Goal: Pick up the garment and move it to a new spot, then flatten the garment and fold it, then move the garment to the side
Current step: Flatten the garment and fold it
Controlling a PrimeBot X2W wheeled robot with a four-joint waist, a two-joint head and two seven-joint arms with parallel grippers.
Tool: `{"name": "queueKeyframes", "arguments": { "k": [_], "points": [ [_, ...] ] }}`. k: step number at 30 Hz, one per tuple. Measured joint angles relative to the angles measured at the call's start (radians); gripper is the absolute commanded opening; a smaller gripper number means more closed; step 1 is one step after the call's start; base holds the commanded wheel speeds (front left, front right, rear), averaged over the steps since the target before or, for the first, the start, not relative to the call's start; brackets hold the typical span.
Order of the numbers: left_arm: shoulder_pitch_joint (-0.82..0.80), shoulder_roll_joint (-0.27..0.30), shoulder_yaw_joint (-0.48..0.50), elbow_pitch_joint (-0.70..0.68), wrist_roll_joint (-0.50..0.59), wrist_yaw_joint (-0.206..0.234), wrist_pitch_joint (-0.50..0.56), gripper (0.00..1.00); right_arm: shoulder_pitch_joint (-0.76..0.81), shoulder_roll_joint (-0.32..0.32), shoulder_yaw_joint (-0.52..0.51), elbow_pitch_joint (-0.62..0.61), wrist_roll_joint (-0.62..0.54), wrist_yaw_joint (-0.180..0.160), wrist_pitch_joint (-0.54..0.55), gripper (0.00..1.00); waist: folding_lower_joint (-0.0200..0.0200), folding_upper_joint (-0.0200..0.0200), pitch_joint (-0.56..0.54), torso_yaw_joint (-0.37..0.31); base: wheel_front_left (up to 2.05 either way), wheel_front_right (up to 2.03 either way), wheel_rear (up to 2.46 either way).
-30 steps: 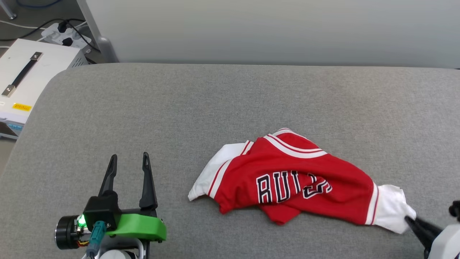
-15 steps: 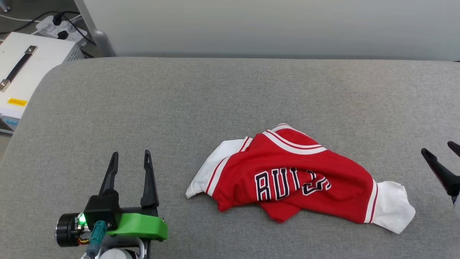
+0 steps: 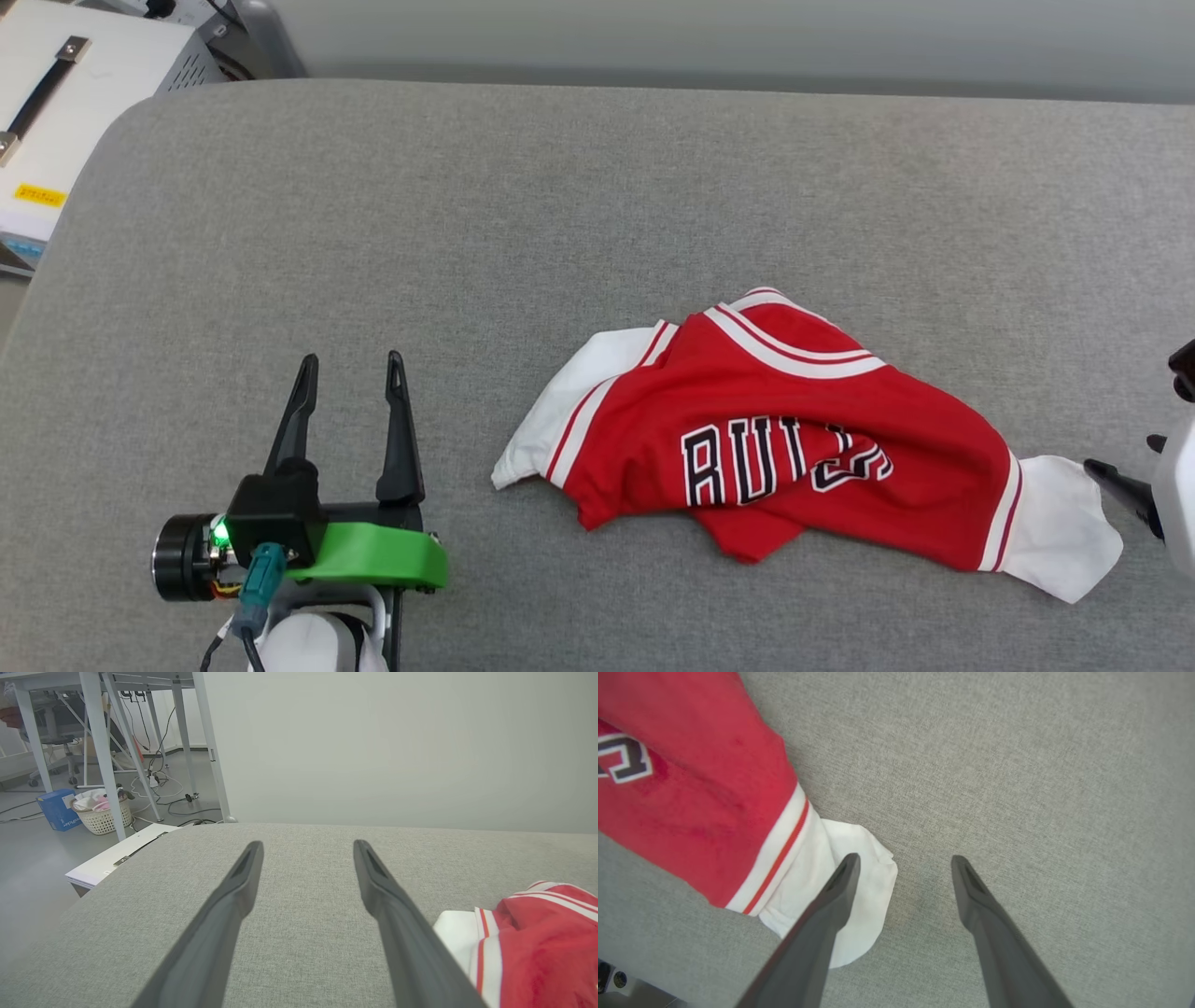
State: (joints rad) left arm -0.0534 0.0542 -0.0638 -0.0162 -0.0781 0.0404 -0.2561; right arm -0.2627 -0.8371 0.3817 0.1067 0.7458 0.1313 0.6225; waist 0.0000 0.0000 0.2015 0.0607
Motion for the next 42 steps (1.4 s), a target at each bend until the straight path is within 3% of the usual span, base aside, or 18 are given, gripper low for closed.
{"name": "queueKeyframes", "arguments": {
  "k": [7, 17, 18, 19, 25, 31, 42],
  "points": [
    [-0.029, 0.0, -0.01, 0.0, 0.0, 0.004, 0.0, 1.0, -0.044, 0.032, 0.115, 0.128, 0.002, 0.0, -0.012, 1.0, 0.0, 0.0, 0.049, 0.025, 0.0, 0.0, 0.0],
    [-0.036, 0.0, -0.007, 0.01, 0.0, 0.004, 0.0, 1.0, -0.128, 0.026, 0.283, 0.236, 0.024, -0.004, -0.101, 1.0, 0.0, 0.0, 0.061, 0.04, 0.0, 0.0, 0.0],
    [-0.036, 0.0, -0.007, 0.01, 0.0, 0.008, 0.0, 1.0, -0.134, 0.026, 0.299, 0.242, 0.032, -0.007, -0.117, 0.08, 0.0, 0.0, 0.056, 0.039, 0.0, 0.0, 0.0],
    [-0.036, 0.0, -0.008, 0.011, 0.0, 0.008, 0.0, 1.0, -0.137, 0.026, 0.311, 0.245, 0.041, -0.009, -0.135, 0.0, 0.0, 0.0, 0.051, 0.037, 0.0, 0.0, 0.0],
    [-0.034, 0.0, -0.009, 0.014, 0.003, 0.008, 0.0, 1.0, -0.161, 0.044, 0.314, 0.269, 0.06, -0.002, -0.306, 0.0, 0.0, 0.0, 0.022, 0.021, 0.0, 0.0, 0.0],
    [-0.025, 0.0, -0.004, 0.015, 0.008, 0.008, 0.0, 1.0, -0.191, 0.029, 0.21, 0.247, 0.094, 0.0, -0.453, 0.0, 0.0, 0.0, -0.013, 0.008, 0.0, 0.0, 0.0],
    [-0.009, 0.0, -0.004, 0.008, 0.01, 0.007, 0.0, 1.0, -0.155, -0.019, -0.032, 0.266, 0.137, 0.0, -0.551, 0.0, 0.0, 0.0, -0.015, 0.01, 0.0, 0.0, 0.0]
  ]
}}
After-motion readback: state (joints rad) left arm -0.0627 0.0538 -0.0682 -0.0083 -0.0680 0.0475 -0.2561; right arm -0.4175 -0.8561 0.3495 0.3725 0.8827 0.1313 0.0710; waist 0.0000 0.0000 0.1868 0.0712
